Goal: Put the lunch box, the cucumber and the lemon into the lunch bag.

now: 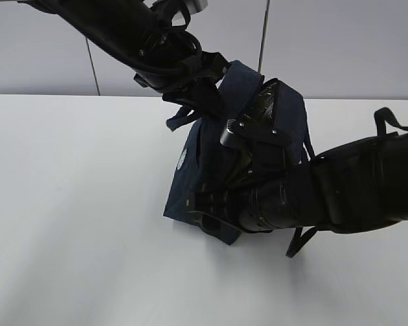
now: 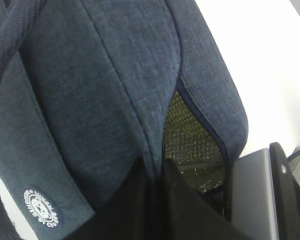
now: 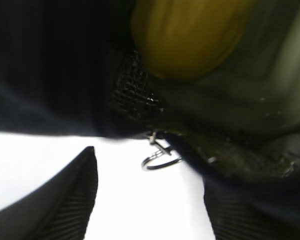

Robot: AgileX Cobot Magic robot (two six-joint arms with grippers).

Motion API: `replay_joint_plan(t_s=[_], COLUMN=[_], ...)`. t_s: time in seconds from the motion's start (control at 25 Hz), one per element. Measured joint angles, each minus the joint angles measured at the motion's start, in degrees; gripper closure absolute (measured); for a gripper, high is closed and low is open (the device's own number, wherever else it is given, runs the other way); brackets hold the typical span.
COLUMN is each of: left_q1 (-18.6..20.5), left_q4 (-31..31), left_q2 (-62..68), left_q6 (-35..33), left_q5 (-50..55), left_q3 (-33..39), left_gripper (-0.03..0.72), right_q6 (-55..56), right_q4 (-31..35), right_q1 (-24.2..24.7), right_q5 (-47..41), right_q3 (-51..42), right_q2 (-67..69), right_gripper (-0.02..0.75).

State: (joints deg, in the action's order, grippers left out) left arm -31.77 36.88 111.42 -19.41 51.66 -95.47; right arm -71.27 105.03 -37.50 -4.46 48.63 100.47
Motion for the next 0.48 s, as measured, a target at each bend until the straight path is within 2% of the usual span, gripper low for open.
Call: replay_joint_plan(t_s=[0.24, 0.48], left_q1=[0.00, 0.00], left_q4=[0.00, 0.00], left_q2=[0.00, 0.00], left_q6=[0.00, 0.00], left_q5=[0.10, 0.32], left_q3=[0.00, 0.00], left_gripper=[0.680, 0.680], right_q6=[0.28, 0.40], right_q4=[0.09, 0.09], right_q1=[0.00, 0.00], right_q5=[1.04, 1.60], right_q3=[0.74, 0.83], right_q2=[0.18, 0.37], right_gripper=[0.296, 0.420])
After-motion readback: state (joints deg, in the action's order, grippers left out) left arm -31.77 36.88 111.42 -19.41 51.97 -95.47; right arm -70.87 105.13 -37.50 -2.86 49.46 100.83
